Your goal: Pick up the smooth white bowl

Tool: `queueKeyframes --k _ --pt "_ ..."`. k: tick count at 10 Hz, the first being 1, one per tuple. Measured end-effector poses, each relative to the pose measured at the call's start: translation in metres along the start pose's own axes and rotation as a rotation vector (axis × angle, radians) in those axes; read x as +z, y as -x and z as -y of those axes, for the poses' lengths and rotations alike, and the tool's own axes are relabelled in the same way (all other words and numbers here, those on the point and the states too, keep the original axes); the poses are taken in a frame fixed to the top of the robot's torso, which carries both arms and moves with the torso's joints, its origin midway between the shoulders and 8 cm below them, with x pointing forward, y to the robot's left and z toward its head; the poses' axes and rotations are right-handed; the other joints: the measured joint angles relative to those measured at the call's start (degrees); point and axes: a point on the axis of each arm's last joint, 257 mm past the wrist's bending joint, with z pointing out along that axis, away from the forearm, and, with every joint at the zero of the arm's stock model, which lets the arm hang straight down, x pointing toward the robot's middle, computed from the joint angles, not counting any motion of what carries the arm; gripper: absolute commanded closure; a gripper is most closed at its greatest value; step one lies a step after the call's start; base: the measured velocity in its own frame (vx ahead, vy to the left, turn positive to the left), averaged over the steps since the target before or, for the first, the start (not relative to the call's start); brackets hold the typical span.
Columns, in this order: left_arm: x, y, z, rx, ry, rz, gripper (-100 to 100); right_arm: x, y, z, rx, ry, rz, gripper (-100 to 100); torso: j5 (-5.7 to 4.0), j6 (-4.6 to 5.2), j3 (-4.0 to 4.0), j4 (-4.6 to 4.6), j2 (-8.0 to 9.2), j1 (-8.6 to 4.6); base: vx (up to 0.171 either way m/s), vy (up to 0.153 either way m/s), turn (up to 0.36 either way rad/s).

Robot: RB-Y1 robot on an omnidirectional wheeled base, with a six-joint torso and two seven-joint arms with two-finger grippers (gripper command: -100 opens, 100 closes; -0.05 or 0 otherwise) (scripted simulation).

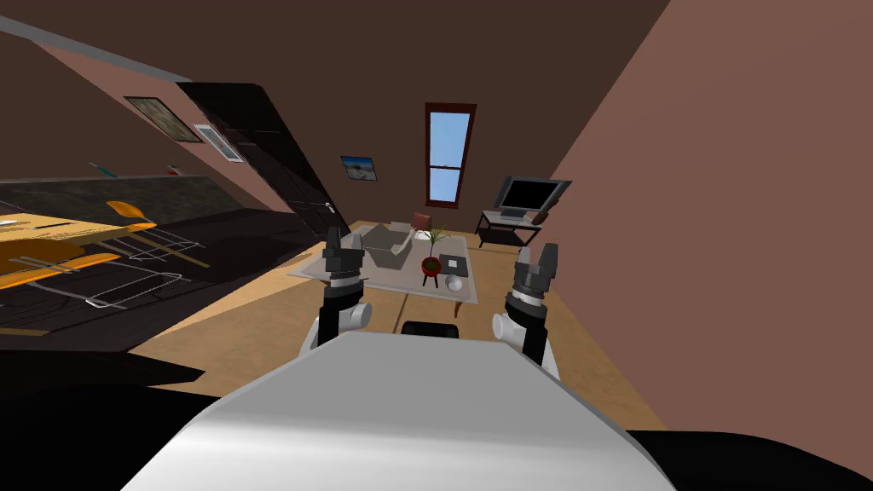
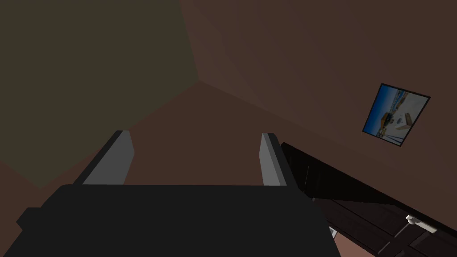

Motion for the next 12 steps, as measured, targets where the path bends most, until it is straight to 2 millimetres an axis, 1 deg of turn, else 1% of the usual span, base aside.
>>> queueKeyframes --k 2,5,6,8,10,11,12 --pt "0.000 0.000 0.000 0.000 0.000 0.000 0 -0.002 -0.012 0.004 -0.049 -0.002 -0.071 -100 0.04 -0.01 0.04 0.02 0.08 0.17 -0.029 0.060 0.072" --pt "0.000 0.000 0.000 0.000 0.000 0.000 0 -0.013 -0.030 0.021 -0.147 -0.018 -0.186 -100 0.06 -0.01 0.04 0.02 0.07 0.26 -0.014 0.074 0.092" --pt "0.000 0.000 0.000 0.000 0.000 0.000 0 -0.017 -0.039 0.030 -0.186 -0.026 -0.228 -100 0.06 -0.02 0.00 0.00 0.00 0.29 0.000 0.086 0.128" --pt "0.000 0.000 0.000 0.000 0.000 0.000 0 -0.023 -0.049 0.053 -0.275 -0.053 -0.314 -100 0.07 -0.02 0.00 0.00 0.01 0.30 -0.004 0.069 0.106" --pt "0.000 0.000 0.000 0.000 0.000 0.000 0 -0.037 -0.056 0.069 -0.337 -0.075 -0.373 -100 0.04 -0.01 0.00 0.00 0.01 0.18 0.002 0.055 0.139" --pt "0.000 0.000 0.000 0.000 0.000 0.000 0 -0.046 -0.062 0.084 -0.381 -0.091 -0.416 -100 0.05 -0.01 0.00 0.00 0.00 0.21 0.008 0.051 0.067" --pt "0.000 0.000 0.000 0.000 0.000 0.000 0 -0.050 -0.065 0.091 -0.411 -0.099 -0.442 -100 0.05 0.01 -0.01 0.00 -0.01 0.18 0.013 0.051 0.150"
